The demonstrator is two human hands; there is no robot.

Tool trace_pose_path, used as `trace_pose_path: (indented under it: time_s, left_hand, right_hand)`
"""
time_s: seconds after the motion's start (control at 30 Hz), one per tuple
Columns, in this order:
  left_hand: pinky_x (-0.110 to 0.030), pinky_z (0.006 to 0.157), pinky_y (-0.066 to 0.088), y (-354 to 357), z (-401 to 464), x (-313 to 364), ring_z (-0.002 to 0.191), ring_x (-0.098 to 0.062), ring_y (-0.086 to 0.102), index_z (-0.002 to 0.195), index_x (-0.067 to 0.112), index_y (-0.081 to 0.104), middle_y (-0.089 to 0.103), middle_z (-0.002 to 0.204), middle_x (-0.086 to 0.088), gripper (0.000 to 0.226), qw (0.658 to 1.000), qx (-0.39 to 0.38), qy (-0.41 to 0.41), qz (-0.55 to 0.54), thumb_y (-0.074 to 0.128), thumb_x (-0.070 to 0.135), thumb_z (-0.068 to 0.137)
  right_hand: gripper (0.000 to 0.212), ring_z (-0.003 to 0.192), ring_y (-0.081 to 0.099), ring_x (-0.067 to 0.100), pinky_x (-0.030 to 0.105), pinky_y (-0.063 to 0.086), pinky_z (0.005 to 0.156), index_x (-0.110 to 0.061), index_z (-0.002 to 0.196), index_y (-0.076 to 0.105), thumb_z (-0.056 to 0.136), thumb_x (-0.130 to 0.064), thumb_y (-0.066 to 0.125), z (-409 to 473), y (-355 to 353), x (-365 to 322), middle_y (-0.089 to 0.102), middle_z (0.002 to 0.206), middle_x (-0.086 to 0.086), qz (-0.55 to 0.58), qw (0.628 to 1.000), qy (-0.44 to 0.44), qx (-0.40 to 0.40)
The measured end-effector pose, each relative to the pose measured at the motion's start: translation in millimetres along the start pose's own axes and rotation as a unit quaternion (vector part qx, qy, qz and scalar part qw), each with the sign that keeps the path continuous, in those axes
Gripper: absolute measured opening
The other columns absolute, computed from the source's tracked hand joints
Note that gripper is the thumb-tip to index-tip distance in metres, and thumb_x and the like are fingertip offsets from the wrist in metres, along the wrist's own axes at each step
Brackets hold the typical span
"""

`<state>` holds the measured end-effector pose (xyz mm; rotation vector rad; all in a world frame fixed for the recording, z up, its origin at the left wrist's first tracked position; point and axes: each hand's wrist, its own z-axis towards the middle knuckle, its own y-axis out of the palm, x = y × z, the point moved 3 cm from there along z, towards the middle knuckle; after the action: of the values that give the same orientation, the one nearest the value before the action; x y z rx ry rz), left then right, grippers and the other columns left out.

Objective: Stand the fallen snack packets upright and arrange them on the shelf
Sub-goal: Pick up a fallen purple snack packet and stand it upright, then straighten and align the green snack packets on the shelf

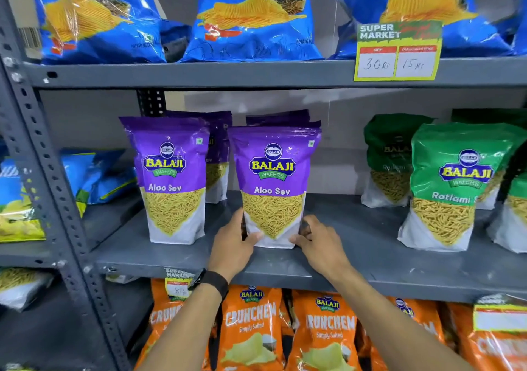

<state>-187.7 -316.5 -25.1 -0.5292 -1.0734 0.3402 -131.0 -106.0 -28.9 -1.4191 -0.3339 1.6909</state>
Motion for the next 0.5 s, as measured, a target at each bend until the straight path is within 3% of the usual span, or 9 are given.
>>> trace_pose_path:
  time_s: [0.13,0.27,0.37,0.5]
  left_hand:
    - [-0.036,0.099,0.055,-0.3,-1.2,2.1,0.122,-0.021,0.070,0.143,0.033,0.051,0.074,0.135,0.007,0.054,1.000,-0.013,-0.011,0.006,0.074,0.032,0.094]
    - [-0.041,0.104,0.057,-1.1,-7.3,3.6,0.120,-0.020,0.070,0.161,0.044,0.030,0.072,0.139,0.008,0.084,0.999,-0.003,-0.041,-0.012,0.064,0.021,0.087]
    - [-0.049,0.110,0.056,4.4,-19.0,6.8,0.127,-0.021,0.070,0.162,0.042,0.032,0.071,0.142,0.003,0.088,0.994,0.071,-0.048,-0.073,0.057,0.016,0.082]
    - [-0.052,0.117,0.047,36.3,-54.6,54.8,0.136,-0.031,0.060,0.150,0.018,0.055,0.065,0.147,-0.008,0.073,0.975,0.198,-0.034,-0.091,0.060,-0.009,0.083]
  right_hand:
    - [0.027,0.092,0.070,0.022,0.039,0.057,0.081,-0.023,0.106,0.061,0.087,-0.036,0.075,-2.3,-3.8,-2.6,0.071,0.094,-0.008,0.006,1.000,0.005,0.000]
    - [0.052,0.120,0.065,0.021,0.036,0.052,0.100,-0.020,0.135,0.059,0.089,-0.036,0.075,-13.6,-25.5,5.1,0.070,0.127,-0.001,0.023,0.999,-0.017,-0.017]
    - [0.062,0.135,0.055,0.020,0.033,0.042,0.112,-0.017,0.147,0.053,0.091,-0.034,0.073,-31.6,-69.5,34.0,0.061,0.144,0.002,-0.023,0.998,-0.056,0.012]
    - [0.053,0.129,0.059,0.022,0.035,0.045,0.111,-0.015,0.141,0.059,0.090,-0.025,0.075,-55.0,-141.9,93.6,0.064,0.139,0.004,-0.040,0.993,-0.066,0.088]
